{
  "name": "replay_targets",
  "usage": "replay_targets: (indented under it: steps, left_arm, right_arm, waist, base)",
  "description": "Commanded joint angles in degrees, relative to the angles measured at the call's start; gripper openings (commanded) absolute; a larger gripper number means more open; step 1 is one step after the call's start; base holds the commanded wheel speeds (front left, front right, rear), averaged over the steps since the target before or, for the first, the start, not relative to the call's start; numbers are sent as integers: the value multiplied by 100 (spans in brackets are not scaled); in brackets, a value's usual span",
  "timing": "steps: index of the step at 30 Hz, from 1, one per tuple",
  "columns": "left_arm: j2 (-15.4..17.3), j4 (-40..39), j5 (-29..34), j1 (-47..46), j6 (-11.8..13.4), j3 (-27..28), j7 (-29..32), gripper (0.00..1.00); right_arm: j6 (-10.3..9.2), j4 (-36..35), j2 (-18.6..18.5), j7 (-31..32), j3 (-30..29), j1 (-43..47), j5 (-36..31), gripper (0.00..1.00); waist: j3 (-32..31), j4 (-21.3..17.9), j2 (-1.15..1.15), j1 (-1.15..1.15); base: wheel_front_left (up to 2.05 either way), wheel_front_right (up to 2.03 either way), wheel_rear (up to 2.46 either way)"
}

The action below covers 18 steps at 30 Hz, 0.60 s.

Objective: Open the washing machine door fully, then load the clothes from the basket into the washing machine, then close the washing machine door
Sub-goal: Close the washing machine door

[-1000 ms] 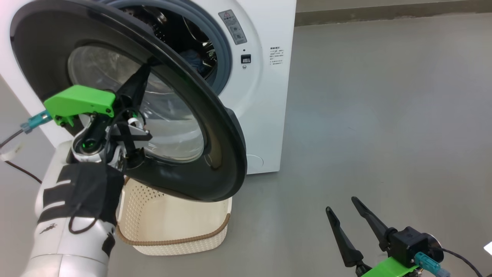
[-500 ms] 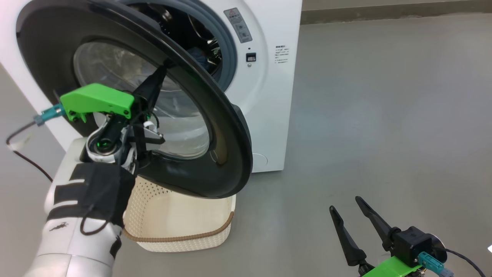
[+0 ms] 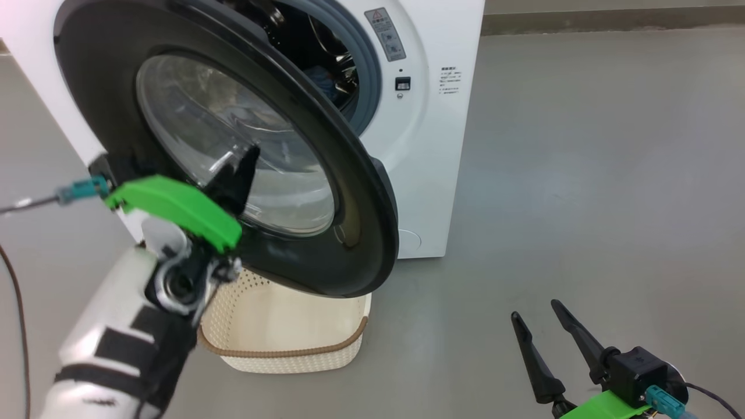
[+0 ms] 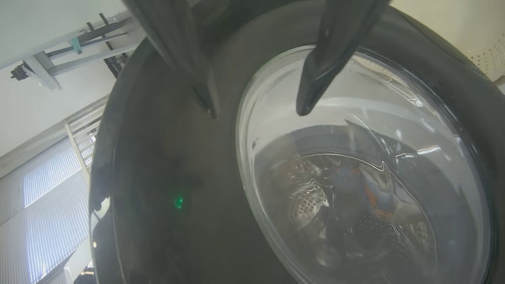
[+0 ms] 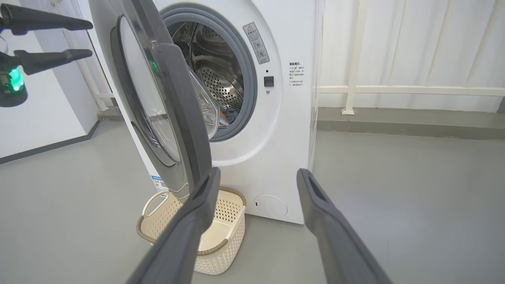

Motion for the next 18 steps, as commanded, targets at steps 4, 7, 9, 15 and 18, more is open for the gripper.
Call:
replay_targets:
  steps: [4,7,9,15,18]
  left_arm:
    - [429,-274,657,231,-18,-163,-648,100]
    - [538,-262,1133,494,167,-342,-1162,100]
    - [540,-254,1304,725,301,-395,-1409,100]
    - [582,-335,1853,1358,575,-575,-1697,100]
    - [566,-480,2101,1752,689,-507,-1746,100]
  right_arm:
    - [9,-195,-41,-27,31,-40,-4,100]
    - [9,-222,-39,-27,-44,-19,-18,100]
    - [9,-235,-39,-27,-75,2,-24,100]
    - [9,-269,-30,-27,-150,75,-40,100]
    - [9,-284,-45,-27,-188,126,-46,100]
  waist:
    - [17,67,0,0]
    - [14,93,0,0]
    - [8,95,0,0]
    - [-24,89,0,0]
    - [-38,90,0,0]
  base:
    - [0,0,0]
    - [0,0,0]
    - [0,0,0]
    - [0,0,0]
    - [0,0,0]
